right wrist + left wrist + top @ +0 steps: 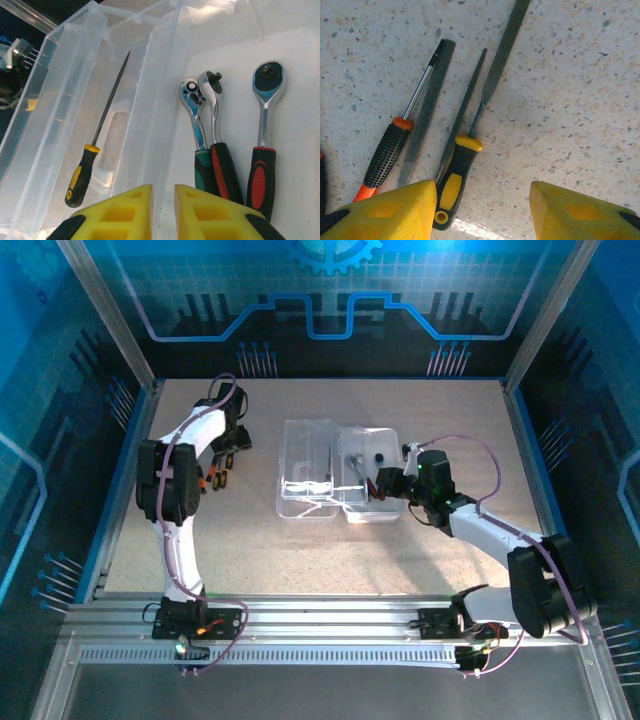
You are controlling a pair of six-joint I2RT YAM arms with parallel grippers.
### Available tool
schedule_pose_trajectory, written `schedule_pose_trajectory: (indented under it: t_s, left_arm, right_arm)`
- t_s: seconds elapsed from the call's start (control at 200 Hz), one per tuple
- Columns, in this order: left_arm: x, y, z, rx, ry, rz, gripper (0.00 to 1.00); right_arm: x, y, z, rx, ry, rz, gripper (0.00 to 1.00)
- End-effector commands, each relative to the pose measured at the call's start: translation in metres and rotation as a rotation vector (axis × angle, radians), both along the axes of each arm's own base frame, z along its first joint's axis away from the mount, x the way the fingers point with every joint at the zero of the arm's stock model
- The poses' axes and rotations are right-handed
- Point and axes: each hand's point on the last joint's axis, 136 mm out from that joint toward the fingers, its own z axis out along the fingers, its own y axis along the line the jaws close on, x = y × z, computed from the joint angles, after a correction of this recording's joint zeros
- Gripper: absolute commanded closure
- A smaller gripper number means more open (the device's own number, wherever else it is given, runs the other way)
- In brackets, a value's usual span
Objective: Pack the tool kit
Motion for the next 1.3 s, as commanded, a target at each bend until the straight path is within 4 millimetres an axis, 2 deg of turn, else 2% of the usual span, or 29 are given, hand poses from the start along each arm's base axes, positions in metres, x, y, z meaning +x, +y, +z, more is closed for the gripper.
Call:
schedule_pose_trajectory:
  t_s: [0.0,0.2,0.46,0.665,0.825,1.056,1.186,1.296]
  left_arm:
    - [-0.005,0.005,-0.008,0.01,0.049,-0.029,0.48]
    - [-0.01,0.009,-0.021,0.035,0.08,-0.045,0.5]
    - [-0.012,-0.008,-0.019,-0.048,0.072,-0.076,0.52]
    - [-0.014,-0.013,-0.02,-0.054,0.082,-0.088,0.53]
    - [-0.016,-0.005,-0.015,-0.011,0.095,-0.076,0.56]
    - [-0.02,0.002,-0.003,0.042,0.089,-0.07,0.55]
    - [-0.021,0.004,-0.006,0.052,0.108,-0.067,0.56]
    - [-0.021,0.005,-0.012,0.058,0.12,-0.067,0.63]
  right_arm:
    - [0.004,0.005,0.009,0.022,-0.032,0.007,0.8]
    - [0.004,0.005,0.007,0.02,-0.029,0.005,0.8]
    - [0.004,0.006,0.004,0.021,-0.022,0.007,0.8]
    - [0.004,0.003,0.003,0.021,-0.02,0.001,0.81]
    - [0.005,0.004,0.002,0.025,-0.015,0.003,0.81]
    - [0.006,0.005,0.0,0.023,-0.011,0.006,0.81]
    - [0.006,0.007,-0.002,0.029,-0.003,0.011,0.81]
    - [0.006,0.007,-0.003,0.027,-0.001,0.011,0.81]
